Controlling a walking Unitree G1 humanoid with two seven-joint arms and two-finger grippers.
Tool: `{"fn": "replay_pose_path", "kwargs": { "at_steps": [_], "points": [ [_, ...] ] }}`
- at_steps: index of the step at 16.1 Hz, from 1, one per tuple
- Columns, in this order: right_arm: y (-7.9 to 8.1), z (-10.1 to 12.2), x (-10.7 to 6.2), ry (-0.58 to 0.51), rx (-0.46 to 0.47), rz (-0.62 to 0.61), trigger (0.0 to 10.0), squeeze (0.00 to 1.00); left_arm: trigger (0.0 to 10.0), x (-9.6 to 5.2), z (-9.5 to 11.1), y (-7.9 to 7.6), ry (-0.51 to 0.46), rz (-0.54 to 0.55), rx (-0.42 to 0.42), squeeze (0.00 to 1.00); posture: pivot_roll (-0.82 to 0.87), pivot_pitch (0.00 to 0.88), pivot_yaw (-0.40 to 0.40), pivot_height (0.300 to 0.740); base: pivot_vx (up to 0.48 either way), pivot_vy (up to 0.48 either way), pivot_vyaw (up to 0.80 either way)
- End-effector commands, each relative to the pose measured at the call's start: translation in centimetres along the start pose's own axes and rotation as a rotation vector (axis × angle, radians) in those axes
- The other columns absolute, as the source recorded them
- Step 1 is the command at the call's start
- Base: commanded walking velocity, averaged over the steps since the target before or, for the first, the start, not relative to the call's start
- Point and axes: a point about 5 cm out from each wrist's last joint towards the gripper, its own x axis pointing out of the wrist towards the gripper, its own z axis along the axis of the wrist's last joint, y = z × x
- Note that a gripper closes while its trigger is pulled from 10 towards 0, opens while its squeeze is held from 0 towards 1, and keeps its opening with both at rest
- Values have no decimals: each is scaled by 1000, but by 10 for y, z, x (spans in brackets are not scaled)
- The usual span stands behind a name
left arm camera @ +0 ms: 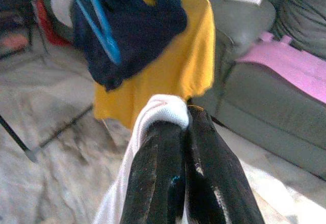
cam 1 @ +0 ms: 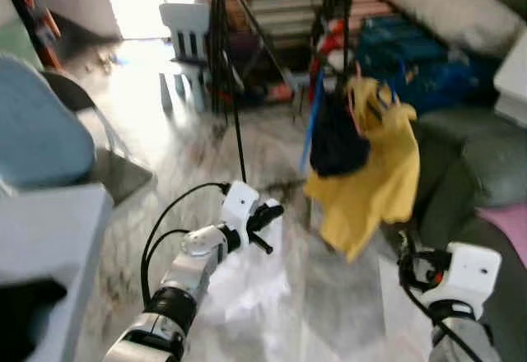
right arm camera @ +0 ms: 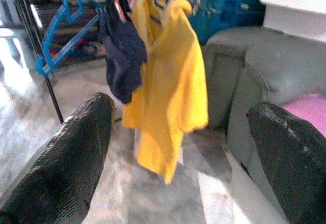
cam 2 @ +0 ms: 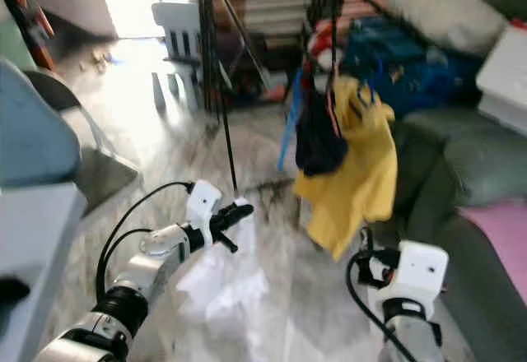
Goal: Hang hanger
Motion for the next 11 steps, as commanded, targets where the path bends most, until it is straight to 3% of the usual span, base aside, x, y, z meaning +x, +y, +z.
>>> {"fn": "replay_pose_path", "kwargs": {
  "at_steps": [1,11],
  "points": [
    [3,5,3,-30,-27,0,10000,0,10000,-2,10,11,-25,33,35,0,-53,0,-37,740,472,0,0],
    [12,6,2,-29,-23,55,10000,0,10000,3,5,8,13,59,21,0,-61,0,-31,740,477,0,0]
  ]
}}
